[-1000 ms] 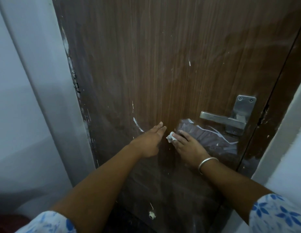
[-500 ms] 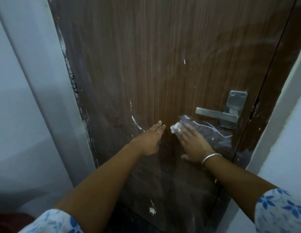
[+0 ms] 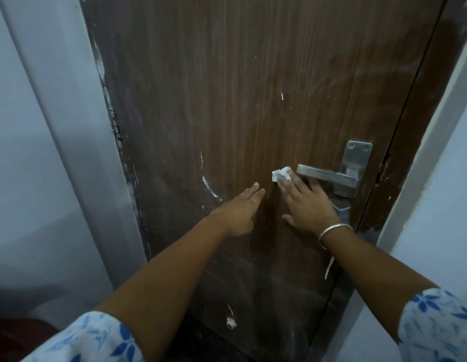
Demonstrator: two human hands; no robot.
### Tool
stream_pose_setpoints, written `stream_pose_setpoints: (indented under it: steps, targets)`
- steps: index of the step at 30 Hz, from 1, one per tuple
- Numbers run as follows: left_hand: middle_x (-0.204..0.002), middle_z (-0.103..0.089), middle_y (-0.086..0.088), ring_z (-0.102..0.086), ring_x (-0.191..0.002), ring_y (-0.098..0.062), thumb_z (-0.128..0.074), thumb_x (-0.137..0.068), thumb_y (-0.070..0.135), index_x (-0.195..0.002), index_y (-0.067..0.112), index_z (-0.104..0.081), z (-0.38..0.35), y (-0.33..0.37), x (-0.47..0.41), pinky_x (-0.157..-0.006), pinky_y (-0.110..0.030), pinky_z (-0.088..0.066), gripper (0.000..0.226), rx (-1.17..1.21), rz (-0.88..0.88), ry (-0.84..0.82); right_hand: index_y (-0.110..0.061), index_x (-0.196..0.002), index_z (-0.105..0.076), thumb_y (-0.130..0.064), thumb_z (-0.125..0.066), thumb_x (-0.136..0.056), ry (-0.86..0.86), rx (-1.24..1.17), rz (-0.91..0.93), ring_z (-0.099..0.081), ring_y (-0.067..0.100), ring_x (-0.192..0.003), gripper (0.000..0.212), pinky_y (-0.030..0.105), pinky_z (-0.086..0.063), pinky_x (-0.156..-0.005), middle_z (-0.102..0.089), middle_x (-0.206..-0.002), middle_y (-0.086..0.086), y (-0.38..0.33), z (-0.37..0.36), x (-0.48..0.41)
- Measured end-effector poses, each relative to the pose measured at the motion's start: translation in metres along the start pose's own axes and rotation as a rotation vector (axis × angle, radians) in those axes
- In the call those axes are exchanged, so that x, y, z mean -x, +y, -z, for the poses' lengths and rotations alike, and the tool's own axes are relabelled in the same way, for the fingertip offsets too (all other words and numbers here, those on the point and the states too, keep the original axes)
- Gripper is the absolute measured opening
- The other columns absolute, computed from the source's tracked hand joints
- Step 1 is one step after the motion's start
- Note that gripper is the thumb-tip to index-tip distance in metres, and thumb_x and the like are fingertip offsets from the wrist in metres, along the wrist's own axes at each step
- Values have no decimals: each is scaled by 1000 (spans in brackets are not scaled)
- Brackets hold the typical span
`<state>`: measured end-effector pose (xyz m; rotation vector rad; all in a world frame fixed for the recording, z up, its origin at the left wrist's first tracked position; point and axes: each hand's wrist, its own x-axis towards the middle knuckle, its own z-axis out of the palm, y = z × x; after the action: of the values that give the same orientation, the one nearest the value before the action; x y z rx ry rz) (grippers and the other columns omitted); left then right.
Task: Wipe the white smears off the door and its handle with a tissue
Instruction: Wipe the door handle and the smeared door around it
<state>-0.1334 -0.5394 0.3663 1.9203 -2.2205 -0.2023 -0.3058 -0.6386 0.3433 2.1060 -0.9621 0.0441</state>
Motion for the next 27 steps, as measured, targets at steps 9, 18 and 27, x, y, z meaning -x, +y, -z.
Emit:
stream_pose_setpoints:
  steps: [9, 18, 27]
  targets:
    - [-158, 7, -8, 1, -146, -20, -45, -86, -1, -148, 10, -2, 0, 2, 10, -118, -36, -15, 76, -6, -11, -6, -7, -146, -18, -55, -48, -83, -109, 41, 197, -1, 29, -144, 85, 53, 9, -112, -13, -156, 12, -16, -8, 7]
    - [-158, 8, -6, 2, -146, -19, -44, -88, 1, -148, 11, -1, 2, 0, 13, -118, -33, -12, 75, -2, -8, -16, -7, -146, -18, -49, -52, -81, -147, -9, 231, 1, 28, -144, 85, 50, 11, -112, -12, -156, 12, -17, -19, 24]
    - [-158, 8, -7, 2, -146, -19, -42, -87, 0, -148, 11, 0, -1, 5, 10, -118, -34, -12, 75, -14, -9, -24, -8, -147, -14, -51, -55, -79, -24, -26, -26, -1, 28, -144, 90, 51, 10, -112, -10, -157, 8, 13, -5, 29]
